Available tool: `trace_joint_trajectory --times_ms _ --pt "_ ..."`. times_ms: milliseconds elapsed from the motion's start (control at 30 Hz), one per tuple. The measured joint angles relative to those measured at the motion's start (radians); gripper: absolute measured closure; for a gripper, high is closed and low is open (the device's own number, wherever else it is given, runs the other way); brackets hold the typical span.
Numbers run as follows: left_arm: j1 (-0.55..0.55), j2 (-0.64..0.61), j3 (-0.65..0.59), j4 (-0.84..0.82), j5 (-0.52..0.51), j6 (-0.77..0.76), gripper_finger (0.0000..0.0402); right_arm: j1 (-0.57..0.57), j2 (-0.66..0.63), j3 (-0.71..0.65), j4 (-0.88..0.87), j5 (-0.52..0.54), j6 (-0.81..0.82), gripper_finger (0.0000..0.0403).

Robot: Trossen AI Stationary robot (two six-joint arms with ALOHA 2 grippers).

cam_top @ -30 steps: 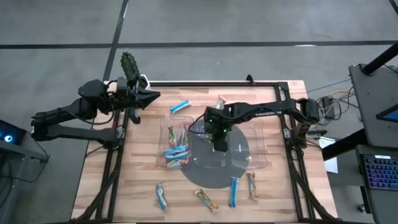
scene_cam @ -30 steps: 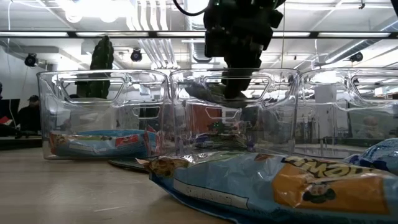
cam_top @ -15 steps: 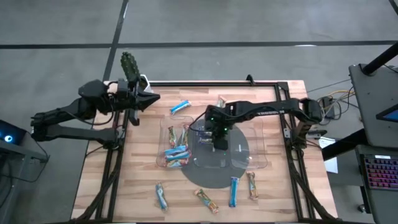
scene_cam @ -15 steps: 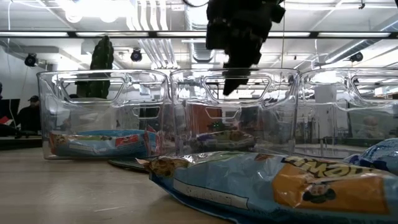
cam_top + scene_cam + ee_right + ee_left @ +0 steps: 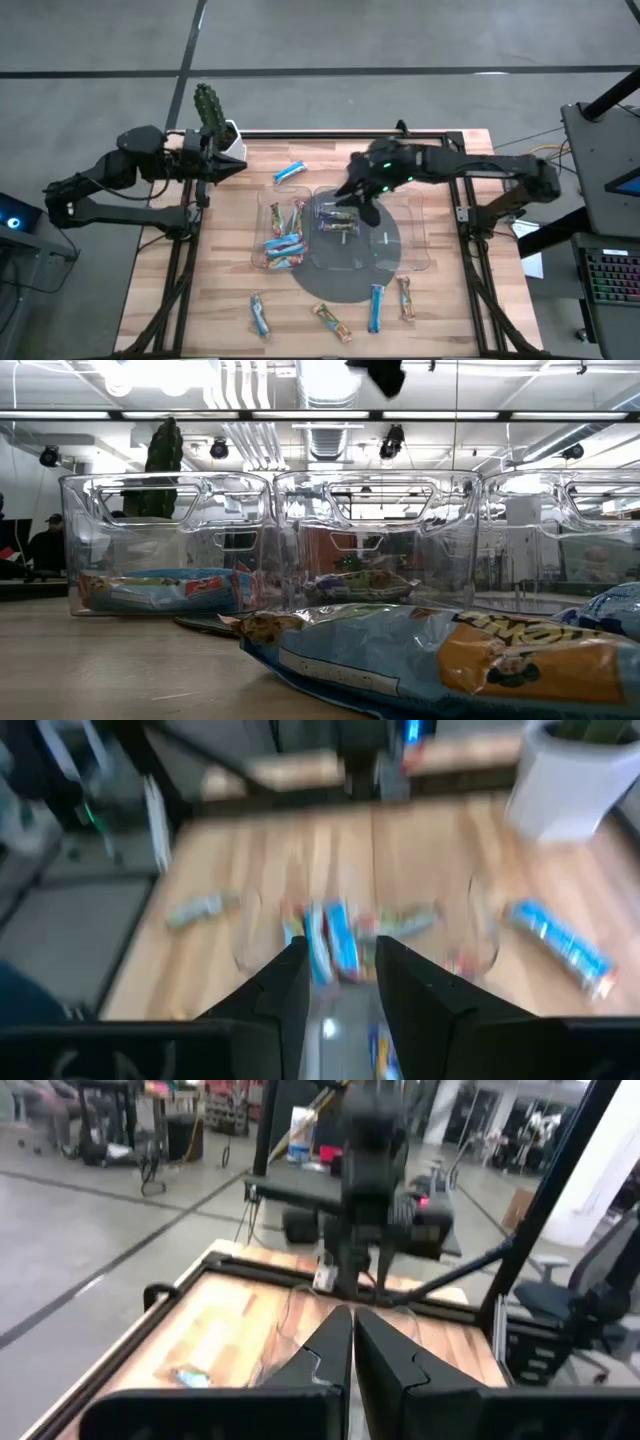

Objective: Pick and place Granola Bars by type
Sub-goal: Put the blue granola bar into the middle transparent bin

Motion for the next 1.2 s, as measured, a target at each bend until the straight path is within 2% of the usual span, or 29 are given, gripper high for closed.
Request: trace_joint_trajectory --times_ms 300,467,700,967,1067,1200 --pt "0.0 0.044 0.202 -0.277 0.0 0.034 0.0402 0.0 -0.154 0.0 0.125 0.058 0.017 0.0295" --pt "0.0 0.058 0.272 -0.3 0.0 0.051 0.0402 0.0 -0.195 0.0 0.144 0.078 0.033 0.028" --pt "0.0 0.056 0.299 -0.311 0.066 0.057 0.0401 0.033 -0.212 0.0 0.17 0.081 0.076 0.0226" --pt "0.0 0.083 0.292 -0.315 0.07 0.003 0.04 0.097 -0.21 0.0 0.212 0.08 0.088 0.0163" --pt "0.0 0.097 0.296 -0.312 0.098 -0.009 0.0386 0.122 -0.21 0.0 0.224 0.08 0.088 0.0152" --pt "0.0 0.118 0.296 -0.315 0.132 -0.024 0.0349 0.152 -0.21 0.0 0.223 0.078 0.088 0.015"
